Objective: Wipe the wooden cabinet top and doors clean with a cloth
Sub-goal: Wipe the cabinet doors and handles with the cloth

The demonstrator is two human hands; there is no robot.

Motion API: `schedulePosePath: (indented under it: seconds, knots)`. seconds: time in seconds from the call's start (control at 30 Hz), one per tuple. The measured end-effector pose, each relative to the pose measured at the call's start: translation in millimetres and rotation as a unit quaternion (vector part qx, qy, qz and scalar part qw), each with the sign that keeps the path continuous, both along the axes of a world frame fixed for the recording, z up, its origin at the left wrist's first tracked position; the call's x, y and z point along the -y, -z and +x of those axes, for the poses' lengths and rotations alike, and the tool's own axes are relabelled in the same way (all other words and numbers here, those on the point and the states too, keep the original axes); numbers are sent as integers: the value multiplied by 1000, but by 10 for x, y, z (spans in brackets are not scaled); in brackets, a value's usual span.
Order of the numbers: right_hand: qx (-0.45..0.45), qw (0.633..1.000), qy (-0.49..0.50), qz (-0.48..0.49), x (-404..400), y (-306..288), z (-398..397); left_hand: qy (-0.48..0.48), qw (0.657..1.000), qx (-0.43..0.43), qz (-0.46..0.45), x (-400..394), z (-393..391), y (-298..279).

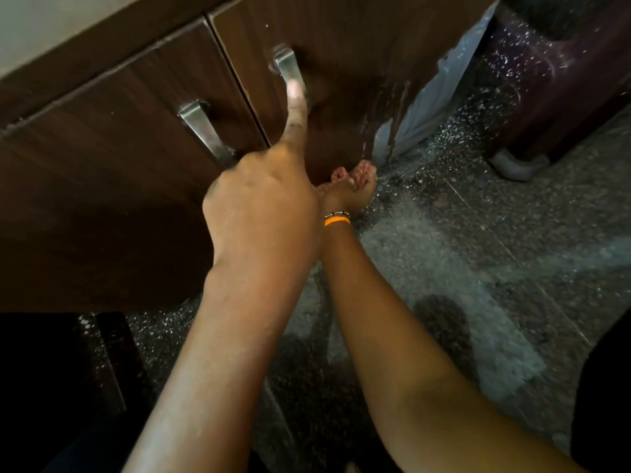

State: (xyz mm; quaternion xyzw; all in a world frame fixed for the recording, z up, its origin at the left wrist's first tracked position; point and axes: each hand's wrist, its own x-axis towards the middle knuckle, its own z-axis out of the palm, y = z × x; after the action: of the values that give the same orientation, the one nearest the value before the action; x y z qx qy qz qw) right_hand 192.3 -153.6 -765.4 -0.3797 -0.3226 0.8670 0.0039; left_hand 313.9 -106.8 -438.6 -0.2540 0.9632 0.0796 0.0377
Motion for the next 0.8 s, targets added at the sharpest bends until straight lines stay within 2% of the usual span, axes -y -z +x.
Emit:
schedulePosePath:
  seconds: [0.03, 0.07, 0.1, 0.17, 0.23, 0.33, 0.37, 0.43, 0.5, 0.57, 0.7, 0.8]
  knots:
    - [5, 999, 8, 34, -199, -603, 76, -5, 1000, -9, 14, 26, 16, 14]
    - [-2, 997, -6, 83, -294, -835, 139, 3, 1000, -11, 12, 17, 45, 3]
    - [8, 996, -46, 75, -356, -992, 240, -1, 1000, -12, 14, 28, 49, 0]
    - [18, 995, -95, 15, -421, -1076, 376, -17, 999, -20, 22, 54, 52, -2]
    - [-17, 990, -139, 29, -513, -1259, 433, -21, 999, -23, 29, 36, 61, -16]
    - [-110, 976, -139, 123, -536, -1498, 410, -10, 998, -41, 35, 45, 34, -9]
    - [-169, 963, -145, 155, -546, -1620, 429, -7, 998, -45, 37, 48, 31, -6]
    - [-297, 906, -161, 256, -541, -1791, 443, -12, 998, -53, 39, 49, 29, -22]
    - [-364, 848, -140, 360, -511, -1829, 414, -18, 997, -58, 36, 35, 12, -29]
    - [-360, 828, -107, 417, -465, -1756, 358, -18, 997, -62, 31, 15, 15, -21]
    - [-250, 862, -88, 433, -465, -1423, 225, -15, 998, -58, 23, 26, 1, 0]
    - [-162, 892, -152, 393, -534, -1194, 130, -14, 998, -55, 25, 31, 8, 3]
